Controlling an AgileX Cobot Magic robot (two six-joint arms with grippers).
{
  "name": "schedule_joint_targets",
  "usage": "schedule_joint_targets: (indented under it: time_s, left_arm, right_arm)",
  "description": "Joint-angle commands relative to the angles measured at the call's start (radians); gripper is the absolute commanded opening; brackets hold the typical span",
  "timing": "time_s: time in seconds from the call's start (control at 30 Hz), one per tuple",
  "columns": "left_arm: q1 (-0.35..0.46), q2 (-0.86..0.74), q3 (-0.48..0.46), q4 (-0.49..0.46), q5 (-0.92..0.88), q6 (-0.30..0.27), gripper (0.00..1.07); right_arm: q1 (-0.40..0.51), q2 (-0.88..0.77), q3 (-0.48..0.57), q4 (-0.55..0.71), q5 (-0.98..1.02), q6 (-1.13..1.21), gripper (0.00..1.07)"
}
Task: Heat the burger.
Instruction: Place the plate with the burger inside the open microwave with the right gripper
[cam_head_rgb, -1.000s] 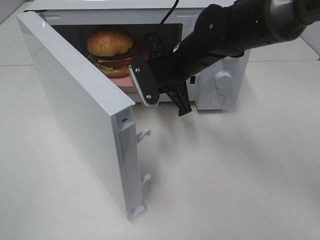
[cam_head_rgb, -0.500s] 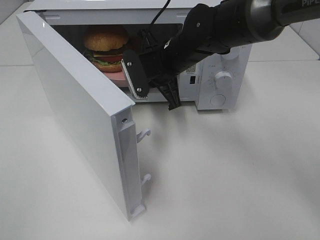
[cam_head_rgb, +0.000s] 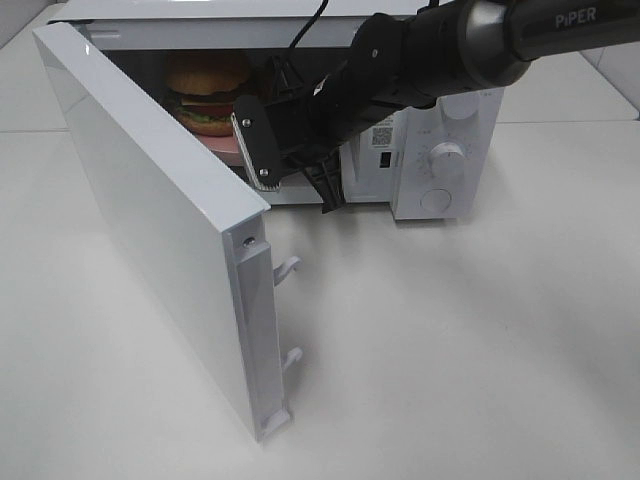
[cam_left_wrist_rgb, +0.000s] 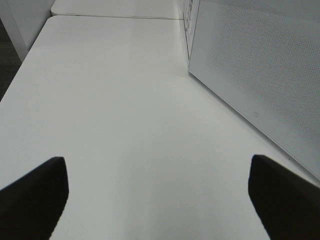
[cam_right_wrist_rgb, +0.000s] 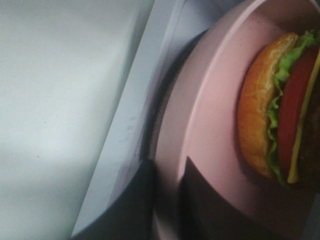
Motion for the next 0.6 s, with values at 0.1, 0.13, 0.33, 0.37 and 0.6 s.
schedule_joint_targets:
  time_s: [0.1,0.13,0.33,0.37,0.6]
  left_arm:
    - [0.001,-0.004,0.000,-0.004,-0.015,0.001,0.90]
    - [0.001,-0.004,0.000,-0.004,-0.015,0.001,0.90]
    - [0.001,-0.004,0.000,-0.004,-0.015,0.002,0.90]
    - [0.001,-0.004,0.000,-0.004,-0.015,0.002,0.90]
    - [0.001,-0.004,0.000,-0.004,-0.015,0.002,0.90]
  right_arm:
    - [0.006,-0.013,-0.022,0.014,-0.092,0.004,0.03]
    - [0.006,-0.013,-0.022,0.014,-0.092,0.004,0.03]
    - [0.002,0.013,-0.031,0.014,-0.092,0.010,0.04]
    - [0.002,0.019,-0.038,0.014,-0.093,0.023,0.04]
    - [0.002,0.021,-0.040,-0.016,-0.121,0.066,0.06]
